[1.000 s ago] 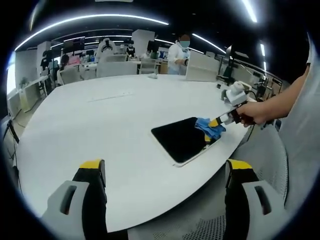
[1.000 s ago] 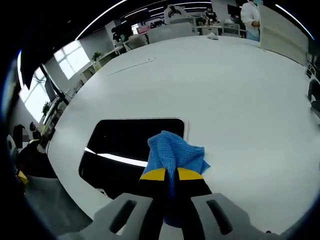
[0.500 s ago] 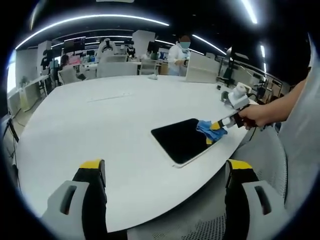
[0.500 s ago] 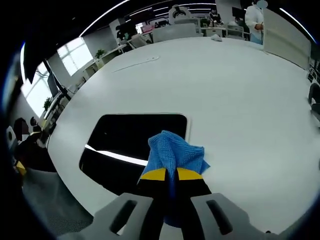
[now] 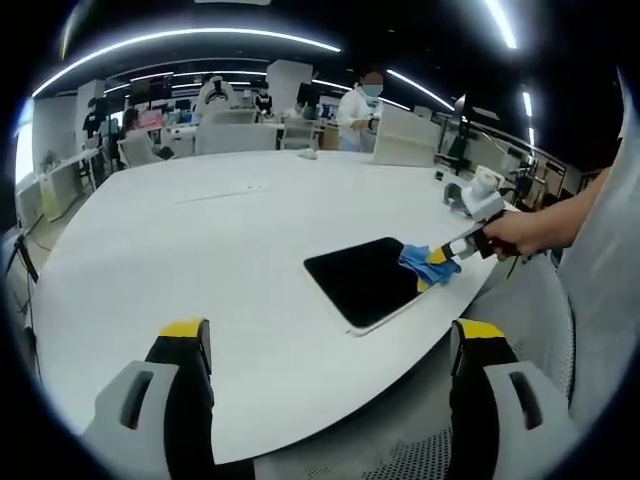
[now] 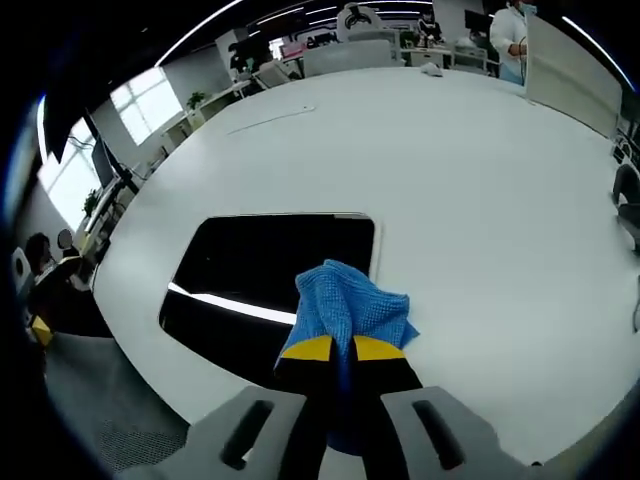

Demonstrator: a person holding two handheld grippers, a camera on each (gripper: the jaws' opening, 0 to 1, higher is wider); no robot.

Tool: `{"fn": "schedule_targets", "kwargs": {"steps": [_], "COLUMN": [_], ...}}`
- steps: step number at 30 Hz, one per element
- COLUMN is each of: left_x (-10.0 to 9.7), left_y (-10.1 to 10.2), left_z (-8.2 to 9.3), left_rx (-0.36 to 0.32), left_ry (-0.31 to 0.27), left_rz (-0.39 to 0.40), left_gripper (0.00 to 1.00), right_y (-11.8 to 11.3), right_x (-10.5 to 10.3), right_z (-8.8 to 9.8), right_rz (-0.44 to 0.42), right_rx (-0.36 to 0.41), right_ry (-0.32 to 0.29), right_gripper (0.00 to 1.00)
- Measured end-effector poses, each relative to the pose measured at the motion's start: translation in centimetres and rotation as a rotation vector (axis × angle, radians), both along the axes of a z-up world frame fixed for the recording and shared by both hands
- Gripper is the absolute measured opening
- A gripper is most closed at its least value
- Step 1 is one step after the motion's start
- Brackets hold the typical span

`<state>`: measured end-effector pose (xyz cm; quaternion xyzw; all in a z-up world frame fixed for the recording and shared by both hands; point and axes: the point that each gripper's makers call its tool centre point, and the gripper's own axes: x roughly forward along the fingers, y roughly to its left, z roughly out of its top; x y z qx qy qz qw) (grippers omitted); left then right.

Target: Wipe the mirror surface with the cleaning cloth until all visible marks leave the cleaned area.

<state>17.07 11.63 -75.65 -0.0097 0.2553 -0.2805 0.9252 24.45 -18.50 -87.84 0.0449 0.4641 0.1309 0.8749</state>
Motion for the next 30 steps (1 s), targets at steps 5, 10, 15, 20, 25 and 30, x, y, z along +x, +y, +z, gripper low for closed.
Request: {"fn": "schedule_targets", "kwargs": {"steps": [5,10,15,20,25,30], "left_x": [0.0,0.0,-0.1,-0.1,-0.1,-0.1], "left_y": [0.1,0.0,0.0,0.0,0.0,-0.1], "left_z": [0.0,-0.1,-0.1,-0.1,-0.2,0.0], "left_rx": [0.0,0.0,0.0,0.001,-0.001,-0.007], "left_ry": [0.0,0.002,0.004,0.003,0.004,0.004], "left_rz": [0.001,-0.004,-0.006,-0.005,-0.006,-0.006], "left_gripper": [0.99,0.98,0.98,0.98,0.98,0.97], "right_y": [-0.1,0.0,-0.1,-0.1,0.0,0.2], "right_x": [-0.4,-0.9,-0.9,-1.1,-1.0,-1.1], "right_z": [0.0,-0.1,-0.2,-0.1,-0.2,-0.1], "right_rz": [-0.023,-0.04,-0.044,-0.065,-0.065,-0.059], "right_rx": [0.027,0.046,0.027,0.043,0.037,0.046], "right_ry": [0.006,0.036,0.046,0.066,0.066,0.066], "right_gripper": [0.0,0.0,0.0,0.0,0.0,0.0]}}
